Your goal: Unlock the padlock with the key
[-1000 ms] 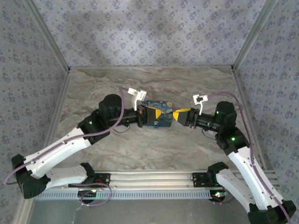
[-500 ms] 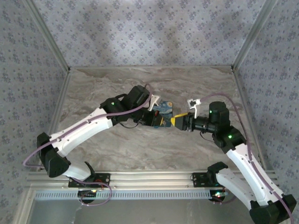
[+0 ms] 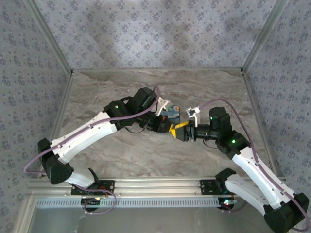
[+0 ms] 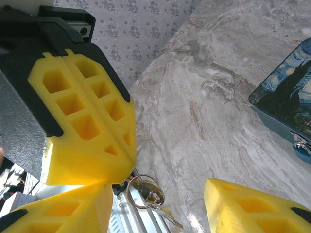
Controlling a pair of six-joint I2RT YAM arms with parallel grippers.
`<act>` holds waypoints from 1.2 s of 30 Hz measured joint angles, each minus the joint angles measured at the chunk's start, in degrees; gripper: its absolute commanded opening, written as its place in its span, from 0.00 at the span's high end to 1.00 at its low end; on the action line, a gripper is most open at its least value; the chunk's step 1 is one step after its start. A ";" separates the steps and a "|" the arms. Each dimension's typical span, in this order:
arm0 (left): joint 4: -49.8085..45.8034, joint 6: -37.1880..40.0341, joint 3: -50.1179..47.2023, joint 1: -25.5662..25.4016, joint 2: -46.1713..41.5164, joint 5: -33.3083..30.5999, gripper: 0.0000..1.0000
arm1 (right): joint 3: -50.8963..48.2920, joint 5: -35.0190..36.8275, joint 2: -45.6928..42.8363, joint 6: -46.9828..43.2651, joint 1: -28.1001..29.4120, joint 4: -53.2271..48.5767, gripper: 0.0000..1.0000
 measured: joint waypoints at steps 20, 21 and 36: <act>1.77 -0.02 -2.45 0.00 -2.29 0.42 1.00 | -0.44 9.49 -5.05 0.79 -4.42 -3.08 0.57; 1.79 -0.02 -2.45 0.00 -2.38 0.44 1.00 | -0.63 8.96 -5.05 0.92 -4.42 -2.80 0.57; 6.29 0.39 -3.76 -0.72 -3.87 4.33 1.00 | -2.12 -5.88 -5.05 3.34 -2.99 5.88 0.64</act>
